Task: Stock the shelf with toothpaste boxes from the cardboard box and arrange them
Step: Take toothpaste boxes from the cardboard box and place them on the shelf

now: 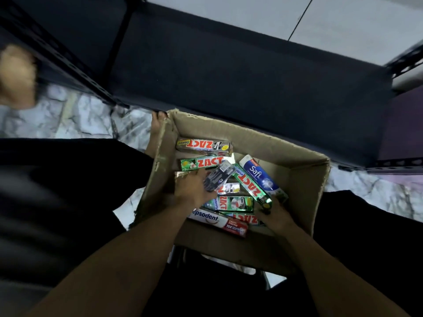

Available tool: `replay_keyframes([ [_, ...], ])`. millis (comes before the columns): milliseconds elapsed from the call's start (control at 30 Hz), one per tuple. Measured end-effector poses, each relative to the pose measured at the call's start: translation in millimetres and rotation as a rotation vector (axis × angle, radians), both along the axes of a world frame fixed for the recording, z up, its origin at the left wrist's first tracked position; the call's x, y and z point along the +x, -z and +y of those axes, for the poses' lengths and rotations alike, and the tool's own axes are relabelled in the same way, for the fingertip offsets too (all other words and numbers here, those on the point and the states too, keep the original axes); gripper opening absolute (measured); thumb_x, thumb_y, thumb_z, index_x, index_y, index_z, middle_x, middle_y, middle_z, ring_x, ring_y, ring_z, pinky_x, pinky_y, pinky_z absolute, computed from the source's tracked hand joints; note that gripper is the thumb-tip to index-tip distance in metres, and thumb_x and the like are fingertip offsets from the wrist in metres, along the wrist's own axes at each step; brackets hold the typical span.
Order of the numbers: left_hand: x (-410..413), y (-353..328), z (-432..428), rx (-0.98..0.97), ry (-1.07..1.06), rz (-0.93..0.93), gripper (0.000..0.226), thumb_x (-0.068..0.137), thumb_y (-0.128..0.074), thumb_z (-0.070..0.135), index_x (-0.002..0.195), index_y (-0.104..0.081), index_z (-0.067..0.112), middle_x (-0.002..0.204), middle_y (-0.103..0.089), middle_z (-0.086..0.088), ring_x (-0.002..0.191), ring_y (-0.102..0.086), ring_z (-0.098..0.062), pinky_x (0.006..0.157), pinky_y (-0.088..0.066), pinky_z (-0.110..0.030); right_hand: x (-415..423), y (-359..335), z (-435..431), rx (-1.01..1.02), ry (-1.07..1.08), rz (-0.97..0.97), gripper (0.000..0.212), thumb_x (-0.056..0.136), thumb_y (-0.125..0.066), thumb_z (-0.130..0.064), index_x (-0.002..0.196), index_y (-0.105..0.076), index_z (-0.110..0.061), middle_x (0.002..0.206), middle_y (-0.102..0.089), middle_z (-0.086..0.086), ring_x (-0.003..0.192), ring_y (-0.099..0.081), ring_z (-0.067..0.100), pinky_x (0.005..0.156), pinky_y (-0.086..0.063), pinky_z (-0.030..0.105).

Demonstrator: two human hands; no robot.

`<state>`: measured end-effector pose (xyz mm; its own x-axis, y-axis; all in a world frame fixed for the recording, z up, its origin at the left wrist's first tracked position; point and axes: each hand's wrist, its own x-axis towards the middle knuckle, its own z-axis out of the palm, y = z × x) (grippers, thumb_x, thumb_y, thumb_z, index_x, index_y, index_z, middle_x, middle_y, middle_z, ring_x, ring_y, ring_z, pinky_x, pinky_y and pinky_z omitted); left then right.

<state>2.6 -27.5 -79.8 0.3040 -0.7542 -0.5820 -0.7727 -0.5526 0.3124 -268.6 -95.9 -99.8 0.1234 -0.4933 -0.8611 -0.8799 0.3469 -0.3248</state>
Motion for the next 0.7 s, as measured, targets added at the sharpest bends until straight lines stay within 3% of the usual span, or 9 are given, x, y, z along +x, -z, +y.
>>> replay_keyframes([
  [67,-5.0,1.9,11.6,0.017,-0.099,0.075,0.054,0.066,-0.075,0.062,0.099,-0.049,0.028,0.100,-0.070,0.002,0.085,-0.067,-0.020,0.075,-0.055,-0.033,-9.8,18.3,0.7,0.034,-0.024,-0.008,0.094,0.072,-0.073,-0.053,0.149,-0.025,-0.027,0.138,-0.053,0.005,0.120,-0.056,0.026,0.098,-0.050,0.048],
  [133,-7.3,1.7,17.7,0.078,-0.167,0.122,0.054,0.065,-0.076,0.063,0.096,-0.046,0.030,0.099,-0.069,0.005,0.085,-0.067,-0.019,0.072,-0.055,-0.032,-8.9,18.9,0.6,0.045,-0.035,-0.003,0.093,0.072,-0.074,-0.050,0.148,-0.027,-0.025,0.137,-0.054,0.005,0.121,-0.055,0.027,0.099,-0.049,0.048],
  [300,-2.1,-4.2,13.2,0.163,-0.234,0.176,0.062,0.063,-0.079,0.062,0.100,-0.044,0.026,0.103,-0.067,0.004,0.091,-0.066,-0.021,0.076,-0.056,-0.035,3.6,-5.9,-0.1,0.016,0.131,-0.095,0.049,0.081,-0.077,-0.021,0.123,-0.052,-0.021,0.122,-0.063,0.006,0.113,-0.061,0.025,0.097,-0.051,0.050],
  [367,-1.4,-9.5,9.6,0.188,-0.236,0.183,0.064,0.064,-0.080,0.061,0.101,-0.043,0.025,0.102,-0.065,0.003,0.092,-0.066,-0.021,0.075,-0.054,-0.032,3.6,-7.7,-0.5,0.051,0.175,-0.121,0.042,0.082,-0.078,-0.017,0.118,-0.057,-0.018,0.119,-0.065,0.008,0.110,-0.062,0.026,0.097,-0.051,0.049],
  [433,-3.0,-13.5,8.4,0.199,-0.248,0.189,0.066,0.063,-0.082,0.059,0.101,-0.043,0.023,0.100,-0.064,0.001,0.089,-0.065,-0.021,0.072,-0.052,-0.031,1.7,-6.8,0.2,0.089,0.143,-0.129,0.054,0.074,-0.084,-0.020,0.123,-0.060,-0.016,0.121,-0.065,0.006,0.113,-0.061,0.025,0.100,-0.049,0.048],
  [500,-4.6,-15.5,9.7,0.188,-0.254,0.192,0.068,0.060,-0.084,0.055,0.102,-0.042,0.021,0.097,-0.062,0.000,0.086,-0.063,-0.019,0.071,-0.054,-0.032,0.2,1.4,2.8,0.104,0.113,-0.108,0.090,0.053,-0.092,-0.040,0.131,-0.053,-0.019,0.126,-0.062,0.001,0.118,-0.058,0.023,0.103,-0.047,0.047],
  [567,-6.0,-18.7,12.2,0.177,-0.275,0.215,0.067,0.062,-0.088,0.044,0.101,-0.040,0.020,0.094,-0.060,0.003,0.083,-0.061,-0.016,0.066,-0.050,-0.027,-6.7,26.0,7.0,0.100,0.125,-0.075,0.118,0.032,-0.086,-0.060,0.137,-0.044,-0.024,0.132,-0.054,-0.001,0.120,-0.055,0.022,0.103,-0.047,0.047],
  [700,-10.6,-22.5,14.0,0.193,-0.248,0.233,0.054,0.068,-0.089,0.029,0.101,-0.048,0.015,0.099,-0.061,0.000,0.088,-0.060,-0.018,0.072,-0.045,-0.025,-8.0,44.9,11.7,0.079,0.135,-0.102,0.126,0.031,-0.085,-0.060,0.143,-0.034,-0.032,0.144,-0.044,0.000,0.128,-0.049,0.022,0.104,-0.045,0.049],
])
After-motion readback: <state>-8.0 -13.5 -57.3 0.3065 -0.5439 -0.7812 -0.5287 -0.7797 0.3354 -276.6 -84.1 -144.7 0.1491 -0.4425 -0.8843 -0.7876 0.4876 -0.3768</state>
